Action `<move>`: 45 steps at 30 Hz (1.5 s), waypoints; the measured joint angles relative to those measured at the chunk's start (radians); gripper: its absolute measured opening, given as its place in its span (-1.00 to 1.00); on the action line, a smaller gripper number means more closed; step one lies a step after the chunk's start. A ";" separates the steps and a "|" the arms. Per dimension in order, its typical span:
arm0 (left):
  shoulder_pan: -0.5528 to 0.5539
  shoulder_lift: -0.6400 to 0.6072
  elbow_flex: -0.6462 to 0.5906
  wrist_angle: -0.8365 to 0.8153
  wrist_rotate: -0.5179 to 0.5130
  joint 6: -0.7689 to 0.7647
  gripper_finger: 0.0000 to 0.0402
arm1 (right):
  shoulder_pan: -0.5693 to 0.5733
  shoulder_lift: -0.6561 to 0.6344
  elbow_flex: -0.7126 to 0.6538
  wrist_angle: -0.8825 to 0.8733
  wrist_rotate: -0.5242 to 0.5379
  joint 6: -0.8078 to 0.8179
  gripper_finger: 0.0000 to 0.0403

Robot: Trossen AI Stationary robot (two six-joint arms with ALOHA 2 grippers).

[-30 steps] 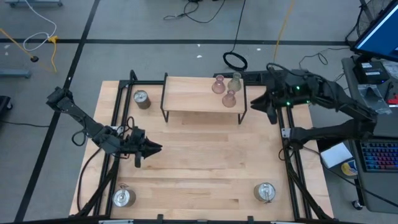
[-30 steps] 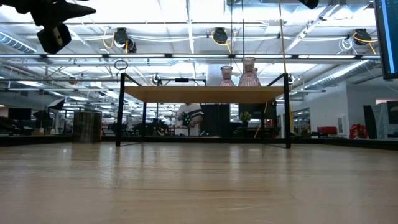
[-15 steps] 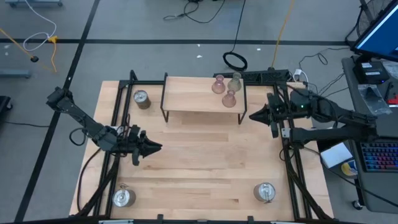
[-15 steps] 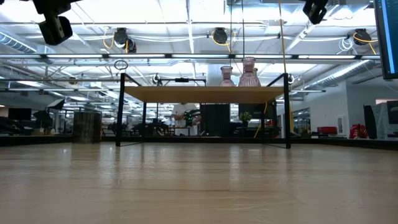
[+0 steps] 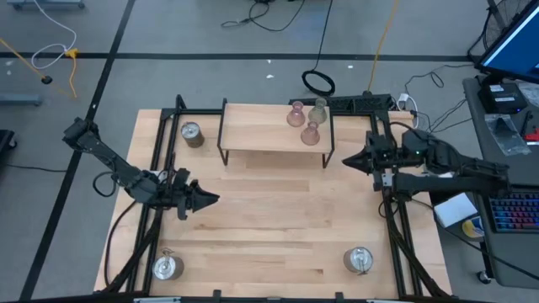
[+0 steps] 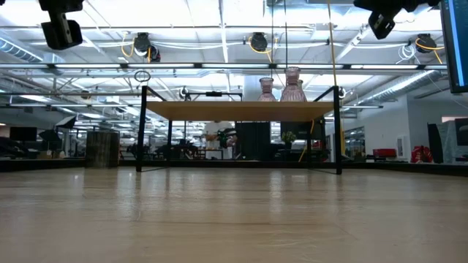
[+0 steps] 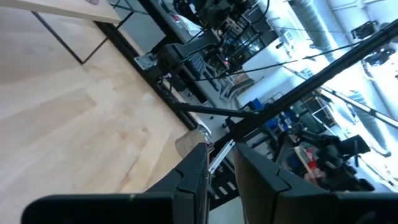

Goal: Pick & Place candle stick holders
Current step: Put the bottom left silver scented candle on the shelf

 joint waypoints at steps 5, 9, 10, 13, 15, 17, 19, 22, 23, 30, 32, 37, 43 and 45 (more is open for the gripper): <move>0.000 0.000 0.006 0.007 -0.003 -0.002 -0.60 | 0.000 -0.061 -0.030 0.001 0.026 -0.012 -1.00; 0.000 0.000 0.038 0.008 -0.006 0.006 -0.60 | 0.000 -0.117 -0.063 0.006 0.025 -0.020 -1.00; 0.000 0.000 0.047 -0.001 -0.006 0.013 -0.60 | 0.000 -0.131 -0.071 0.012 0.025 -0.017 -1.00; 0.000 0.000 0.092 -0.058 -0.008 0.026 -0.60 | 0.000 -0.173 -0.096 0.026 0.026 -0.011 -1.00; 0.000 0.000 0.130 -0.113 -0.010 0.028 -0.60 | 0.000 -0.198 -0.112 0.027 0.026 -0.003 -1.00; 0.000 0.006 0.171 -0.184 -0.018 0.025 -0.60 | 0.000 -0.219 -0.129 0.028 0.033 0.003 -1.00; 0.000 0.017 0.219 -0.249 -0.023 0.024 -0.60 | 0.000 -0.238 -0.141 0.030 0.048 0.003 -1.00; 0.000 0.045 0.292 -0.342 -0.025 0.011 -0.60 | -0.001 -0.264 -0.166 0.062 0.048 0.003 -1.00; 0.000 0.057 0.313 -0.373 -0.025 0.005 -0.60 | -0.001 -0.272 -0.179 0.081 0.048 0.003 -1.00; 0.000 0.156 0.434 -0.523 0.006 -0.083 -0.60 | -0.001 -0.323 -0.268 0.156 0.048 0.027 -1.00; 0.000 0.189 0.463 -0.567 0.031 -0.124 -0.60 | -0.001 -0.331 -0.285 0.156 0.048 0.038 -1.00; 0.000 0.267 0.521 -0.646 0.109 -0.241 -0.60 | -0.001 -0.338 -0.309 0.158 0.048 0.050 -1.00; 0.000 0.347 0.541 -0.666 0.253 -0.397 -0.60 | -0.001 -0.338 -0.361 0.234 0.047 0.043 -1.00; 0.000 0.370 0.541 -0.672 0.305 -0.451 -0.60 | -0.001 -0.338 -0.383 0.273 0.047 0.045 -1.00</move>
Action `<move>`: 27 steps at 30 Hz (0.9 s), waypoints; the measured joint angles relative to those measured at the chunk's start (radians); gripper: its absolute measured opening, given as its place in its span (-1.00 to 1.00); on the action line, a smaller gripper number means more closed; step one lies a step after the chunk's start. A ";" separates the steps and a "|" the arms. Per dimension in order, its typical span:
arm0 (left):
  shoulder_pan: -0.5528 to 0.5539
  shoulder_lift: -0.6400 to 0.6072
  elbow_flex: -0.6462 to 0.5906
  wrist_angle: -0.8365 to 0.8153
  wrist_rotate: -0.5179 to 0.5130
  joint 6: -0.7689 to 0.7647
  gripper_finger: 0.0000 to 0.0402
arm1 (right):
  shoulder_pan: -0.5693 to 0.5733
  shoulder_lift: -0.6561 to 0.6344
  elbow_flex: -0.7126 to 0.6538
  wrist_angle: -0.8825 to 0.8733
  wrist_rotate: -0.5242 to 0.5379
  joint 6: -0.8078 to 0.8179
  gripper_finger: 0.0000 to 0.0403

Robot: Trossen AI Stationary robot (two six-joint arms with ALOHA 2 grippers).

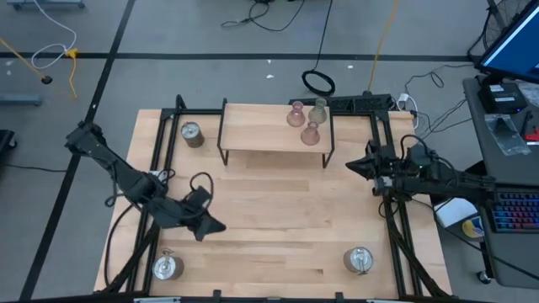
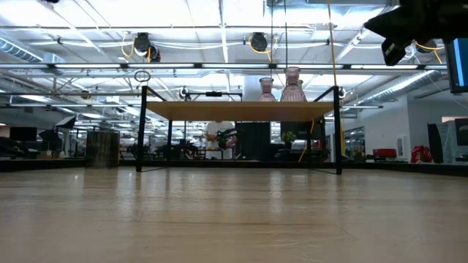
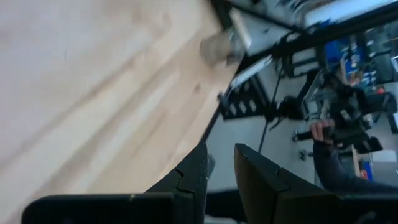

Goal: Pick & Place candle stick holders
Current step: Put the bottom left silver scented candle on the shelf

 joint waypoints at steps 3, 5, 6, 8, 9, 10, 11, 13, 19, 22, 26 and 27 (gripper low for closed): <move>-0.002 0.027 0.000 -0.007 0.071 -0.068 -0.60 | 0.000 0.000 -0.036 0.047 -0.002 0.010 -1.00; -0.007 0.038 0.000 -0.008 0.110 -0.116 -0.60 | 0.000 0.000 -0.052 0.061 -0.002 0.018 -1.00; -0.012 0.043 0.000 -0.007 0.126 -0.140 -0.60 | 0.000 0.000 -0.059 0.067 -0.002 0.020 -1.00; -0.025 0.049 0.000 -0.008 0.147 -0.187 -0.60 | 0.000 0.000 -0.072 0.083 -0.003 0.030 -1.00; -0.034 0.050 0.000 -0.008 0.154 -0.209 -0.60 | 0.000 0.000 -0.080 0.096 -0.003 0.033 -1.00; -0.043 0.050 0.000 -0.011 0.157 -0.233 -0.60 | 0.000 0.000 -0.086 0.103 -0.003 0.034 -1.00; -0.053 0.050 0.000 -0.014 0.162 -0.259 -0.60 | 0.000 0.000 -0.090 0.105 -0.003 0.033 -1.00; -0.076 0.050 0.000 -0.015 0.171 -0.312 -0.60 | 0.000 0.000 -0.096 0.108 -0.003 0.034 -1.00; -0.161 0.050 0.000 -0.057 0.199 -0.503 -0.60 | 0.000 0.000 -0.099 0.108 -0.003 0.041 -1.00; -0.201 0.050 0.000 -0.093 0.207 -0.595 -0.60 | 0.000 0.000 -0.099 0.108 -0.003 0.041 -1.00; -0.249 0.050 0.000 -0.132 0.231 -0.703 -0.60 | 0.000 0.000 -0.099 0.108 -0.003 0.041 -1.00; -0.257 0.050 0.000 -0.141 0.247 -0.731 -0.60 | 0.000 0.000 -0.099 0.108 -0.003 0.041 -1.00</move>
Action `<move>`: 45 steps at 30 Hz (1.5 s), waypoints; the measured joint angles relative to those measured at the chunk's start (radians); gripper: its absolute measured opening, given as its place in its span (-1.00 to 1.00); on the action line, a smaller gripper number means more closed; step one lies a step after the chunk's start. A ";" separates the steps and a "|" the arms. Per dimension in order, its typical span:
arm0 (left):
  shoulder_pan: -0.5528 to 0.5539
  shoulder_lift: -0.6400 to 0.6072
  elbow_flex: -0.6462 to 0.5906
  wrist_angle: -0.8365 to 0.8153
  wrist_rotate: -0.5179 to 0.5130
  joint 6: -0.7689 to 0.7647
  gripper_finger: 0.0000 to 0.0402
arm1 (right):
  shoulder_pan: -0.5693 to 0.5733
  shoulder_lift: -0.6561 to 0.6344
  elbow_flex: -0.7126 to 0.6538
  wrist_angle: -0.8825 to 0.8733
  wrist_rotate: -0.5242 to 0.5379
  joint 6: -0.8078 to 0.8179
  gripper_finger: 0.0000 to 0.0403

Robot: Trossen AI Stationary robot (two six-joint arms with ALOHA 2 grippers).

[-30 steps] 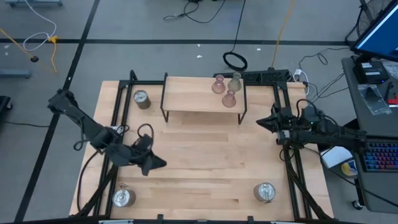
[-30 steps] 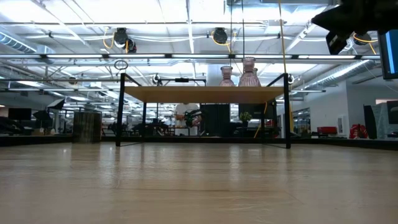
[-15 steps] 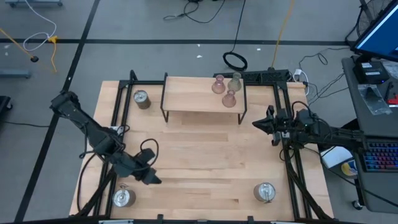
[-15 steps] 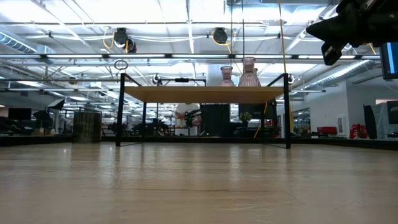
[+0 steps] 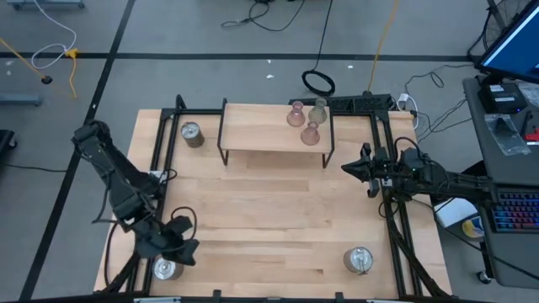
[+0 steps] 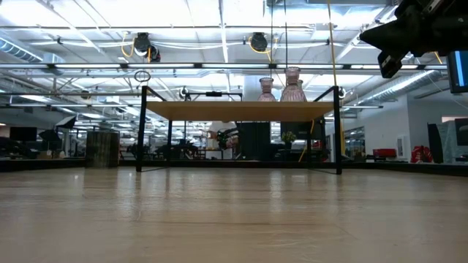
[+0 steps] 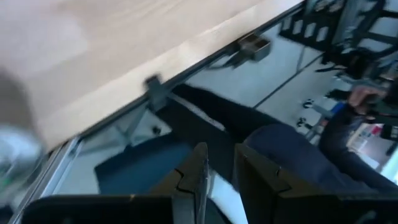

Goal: Pick & Place candle stick holders
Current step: Put the bottom left silver scented candle on the shelf

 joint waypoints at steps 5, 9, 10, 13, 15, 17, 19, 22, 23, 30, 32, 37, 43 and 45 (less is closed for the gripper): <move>-0.030 0.000 0.000 -0.026 0.073 -0.110 -0.60 | 0.000 0.000 0.000 0.000 0.000 0.000 -1.00; -0.047 0.000 0.000 -0.027 0.088 -0.160 -0.60 | 0.000 0.000 0.000 0.000 0.000 -0.006 -1.00; -0.052 0.000 0.000 -0.029 0.088 -0.162 -0.60 | 0.000 0.000 0.000 0.000 0.001 -0.007 -1.00; -0.062 0.000 0.000 -0.057 0.088 -0.172 -0.60 | 0.000 0.000 0.000 0.000 0.001 -0.007 -1.00; -0.068 0.000 0.000 -0.086 0.094 -0.202 -0.60 | 0.000 0.000 0.000 0.000 0.001 -0.007 -1.00; -0.073 0.000 0.000 -0.107 0.121 -0.231 -0.60 | 0.000 0.000 0.000 0.000 0.001 -0.007 -1.00; -0.075 0.004 0.000 -0.113 0.149 -0.248 -0.60 | 0.000 0.000 0.000 0.000 0.002 -0.008 -1.00; -0.078 0.022 0.000 -0.113 0.174 -0.257 -0.60 | 0.000 0.000 0.000 0.000 0.002 -0.008 -1.00; -0.078 0.030 0.000 -0.113 0.181 -0.259 -0.60 | 0.000 0.000 0.000 0.000 0.002 -0.008 -1.00; -0.078 0.099 0.000 -0.069 0.220 -0.258 -0.60 | 0.000 0.000 0.000 0.000 0.003 -0.008 -1.00; -0.080 0.110 0.000 -0.047 0.220 -0.258 -0.60 | 0.000 0.000 0.000 0.000 0.003 -0.008 -1.00; -0.091 0.119 0.000 -0.042 0.218 -0.267 -0.60 | 0.000 0.000 0.000 0.000 0.002 -0.008 -1.00; -0.118 0.119 0.000 -0.045 0.218 -0.326 -0.60 | 0.000 0.000 0.000 0.000 0.001 -0.008 -1.00; -0.128 0.119 0.000 -0.045 0.217 -0.348 -0.60 | 0.000 0.000 0.000 0.000 0.001 -0.008 -1.00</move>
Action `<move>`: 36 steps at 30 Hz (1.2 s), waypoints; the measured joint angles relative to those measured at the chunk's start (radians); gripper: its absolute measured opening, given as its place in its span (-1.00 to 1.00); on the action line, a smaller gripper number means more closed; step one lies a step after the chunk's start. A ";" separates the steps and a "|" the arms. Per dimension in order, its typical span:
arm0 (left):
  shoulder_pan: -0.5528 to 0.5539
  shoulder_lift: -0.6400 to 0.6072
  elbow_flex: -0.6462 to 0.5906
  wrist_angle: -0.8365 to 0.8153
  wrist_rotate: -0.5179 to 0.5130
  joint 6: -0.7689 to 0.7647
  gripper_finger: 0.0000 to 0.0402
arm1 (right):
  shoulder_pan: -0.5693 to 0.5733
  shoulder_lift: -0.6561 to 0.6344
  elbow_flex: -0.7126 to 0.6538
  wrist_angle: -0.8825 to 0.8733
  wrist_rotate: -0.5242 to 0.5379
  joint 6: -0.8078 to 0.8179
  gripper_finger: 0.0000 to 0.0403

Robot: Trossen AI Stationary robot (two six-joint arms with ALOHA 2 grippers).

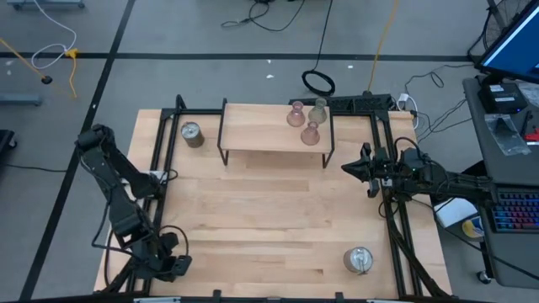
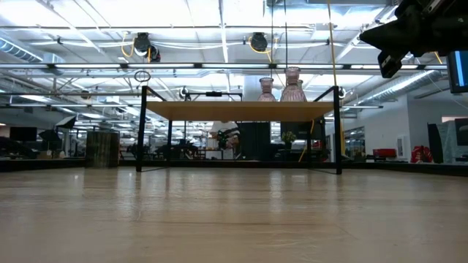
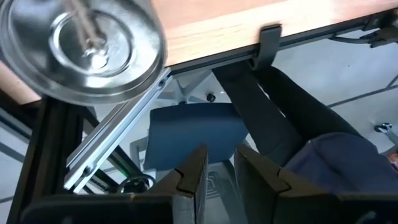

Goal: Pick & Place candle stick holders
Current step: Put the bottom left silver scented candle on the shelf

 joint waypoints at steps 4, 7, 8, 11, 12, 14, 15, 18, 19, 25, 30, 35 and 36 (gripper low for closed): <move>-0.018 0.000 0.000 0.001 -0.004 -0.027 -0.60 | 0.000 0.000 0.000 0.000 0.000 0.000 -1.00; -0.020 0.000 0.000 0.000 -0.008 -0.022 -0.60 | 0.000 0.000 0.000 0.000 0.000 0.000 -1.00; -0.020 0.000 0.000 0.000 -0.008 -0.020 -0.60 | 0.000 0.000 0.000 0.000 0.000 0.000 -1.00; -0.022 0.000 0.000 -0.017 -0.009 -0.018 -0.60 | 0.000 0.000 0.000 0.000 0.000 0.000 -1.00; -0.024 0.000 0.000 -0.024 -0.010 -0.012 -0.60 | 0.000 0.000 0.000 0.000 0.000 0.000 -1.00; -0.028 0.000 0.000 -0.041 -0.010 0.001 -0.60 | 0.000 0.000 0.000 0.000 0.000 0.000 -1.00; -0.029 0.000 0.000 -0.050 -0.009 0.011 -0.60 | 0.000 0.000 0.000 0.000 0.000 0.000 -1.00; -0.029 0.001 0.000 -0.059 -0.010 0.043 -0.60 | 0.000 0.000 0.000 0.000 0.000 0.000 -1.00; -0.029 0.001 0.000 -0.060 -0.009 0.058 -0.60 | 0.000 0.000 0.000 0.000 0.000 0.000 -1.00; -0.029 0.001 0.000 -0.061 -0.010 0.125 -0.60 | 0.000 0.000 0.000 0.000 0.000 0.000 -1.00; -0.029 0.001 0.000 -0.091 -0.009 0.143 -0.60 | 0.000 0.000 0.000 0.000 0.001 0.000 -1.00; -0.029 0.001 0.000 -0.109 -0.009 0.138 -0.60 | 0.000 0.000 0.000 0.000 0.002 0.000 -1.00; -0.029 0.001 0.000 -0.109 -0.008 0.133 -0.60 | 0.000 0.000 0.000 0.000 0.002 0.000 -1.00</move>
